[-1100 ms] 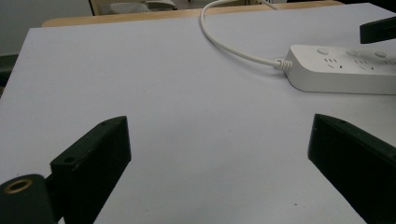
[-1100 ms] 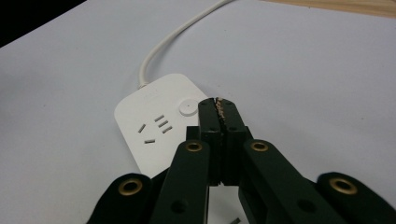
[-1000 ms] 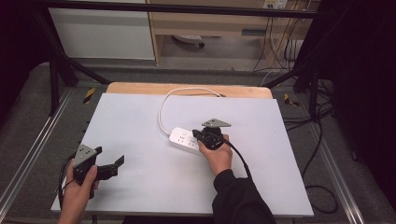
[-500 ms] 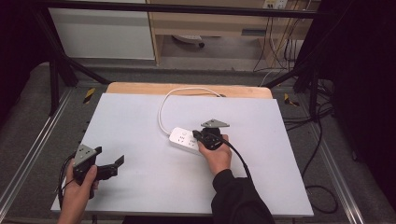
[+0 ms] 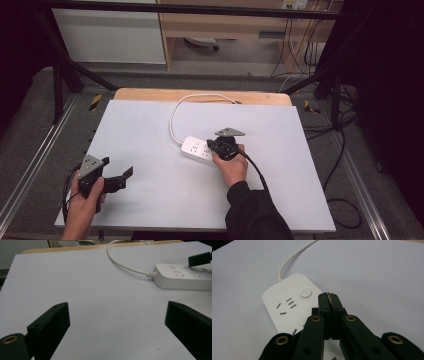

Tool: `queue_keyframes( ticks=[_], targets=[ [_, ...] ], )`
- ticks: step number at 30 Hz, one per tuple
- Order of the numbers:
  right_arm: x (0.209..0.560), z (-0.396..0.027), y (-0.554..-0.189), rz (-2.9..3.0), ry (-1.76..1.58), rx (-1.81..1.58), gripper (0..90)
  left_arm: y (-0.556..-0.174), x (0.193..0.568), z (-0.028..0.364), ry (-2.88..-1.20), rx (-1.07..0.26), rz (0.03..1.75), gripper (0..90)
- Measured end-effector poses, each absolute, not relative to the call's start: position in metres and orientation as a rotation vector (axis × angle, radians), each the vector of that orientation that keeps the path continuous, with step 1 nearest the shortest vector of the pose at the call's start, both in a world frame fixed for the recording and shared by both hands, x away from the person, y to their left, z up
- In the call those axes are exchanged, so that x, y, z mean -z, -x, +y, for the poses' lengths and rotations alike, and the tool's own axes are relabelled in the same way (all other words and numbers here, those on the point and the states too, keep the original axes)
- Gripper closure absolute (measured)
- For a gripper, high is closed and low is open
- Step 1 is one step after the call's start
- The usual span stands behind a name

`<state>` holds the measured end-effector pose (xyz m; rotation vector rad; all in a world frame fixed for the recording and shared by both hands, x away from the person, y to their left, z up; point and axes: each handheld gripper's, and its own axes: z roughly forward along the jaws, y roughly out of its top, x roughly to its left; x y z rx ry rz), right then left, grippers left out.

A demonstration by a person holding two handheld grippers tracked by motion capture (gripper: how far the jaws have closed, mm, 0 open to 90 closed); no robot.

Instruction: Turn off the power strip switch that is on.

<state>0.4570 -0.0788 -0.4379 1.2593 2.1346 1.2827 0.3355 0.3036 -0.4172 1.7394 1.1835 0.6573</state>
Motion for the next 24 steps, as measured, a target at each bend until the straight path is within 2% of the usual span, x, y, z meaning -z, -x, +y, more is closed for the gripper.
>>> queue_keyframes(
  ticks=[24],
  targets=[
    [0.4380, -0.0778, -0.4589, 2.144, -1.261, -1.250, 90.0, -0.3356, 0.4174, 0.3035, -1.743, -0.657, 1.182, 5.9]
  ],
)
